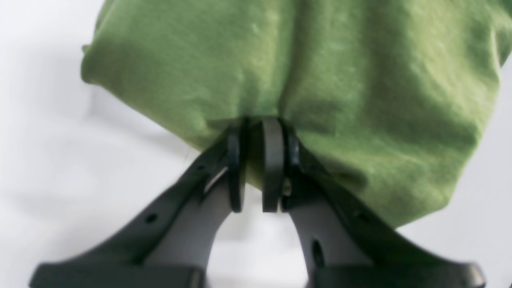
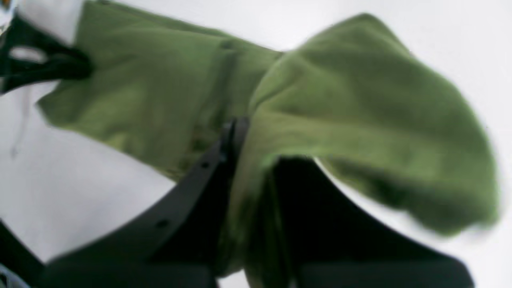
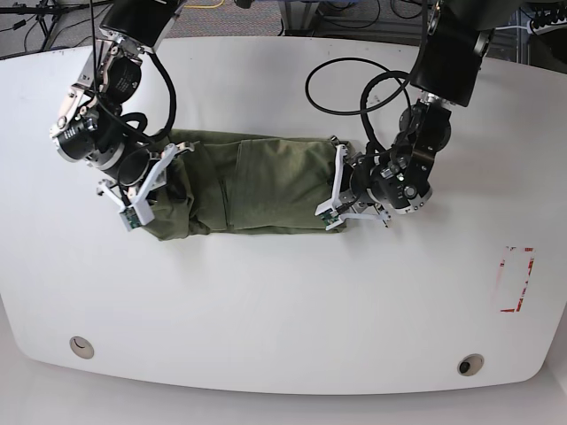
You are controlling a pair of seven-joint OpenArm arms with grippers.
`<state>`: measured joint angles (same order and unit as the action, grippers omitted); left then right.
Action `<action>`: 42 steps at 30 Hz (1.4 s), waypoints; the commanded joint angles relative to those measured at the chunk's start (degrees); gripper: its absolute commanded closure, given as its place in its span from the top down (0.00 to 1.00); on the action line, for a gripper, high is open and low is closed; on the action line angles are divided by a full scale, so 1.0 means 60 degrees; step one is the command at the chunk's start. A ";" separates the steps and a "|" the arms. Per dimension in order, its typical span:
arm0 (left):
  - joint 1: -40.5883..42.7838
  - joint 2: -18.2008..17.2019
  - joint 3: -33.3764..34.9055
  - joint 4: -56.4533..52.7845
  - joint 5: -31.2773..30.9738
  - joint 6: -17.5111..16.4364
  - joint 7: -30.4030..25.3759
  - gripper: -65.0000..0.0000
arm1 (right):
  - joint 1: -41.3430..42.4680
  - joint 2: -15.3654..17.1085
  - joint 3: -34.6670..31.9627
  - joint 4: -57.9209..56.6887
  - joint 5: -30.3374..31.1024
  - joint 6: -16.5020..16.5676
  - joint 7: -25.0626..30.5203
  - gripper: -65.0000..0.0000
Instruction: Fold the T-shirt properly
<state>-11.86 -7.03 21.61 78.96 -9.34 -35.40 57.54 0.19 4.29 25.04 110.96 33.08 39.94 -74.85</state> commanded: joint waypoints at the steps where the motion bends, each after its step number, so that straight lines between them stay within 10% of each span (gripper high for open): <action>1: 0.0299 0.0285 0.0157 -0.0273 0.0598 -0.0100 0.0791 0.08 | 0.0225 0.0009 -0.0415 0.0211 0.0281 0.0009 0.0248 0.00; 14: -0.0200 0.1222 0.0113 -0.1694 0.0832 -0.0086 0.0762 0.08 | 0.0929 -0.0591 -0.1162 0.0152 0.0281 0.0009 0.0262 0.01; 42: -0.0273 0.1340 0.0099 -0.1680 0.0803 -0.0130 0.0777 0.08 | 0.1134 -0.0665 -0.1543 -0.0771 0.0281 0.0009 0.0336 0.05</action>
<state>-15.11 1.26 21.54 70.81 -7.60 -35.42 55.40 5.74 0.12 16.01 105.56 33.30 39.92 -74.15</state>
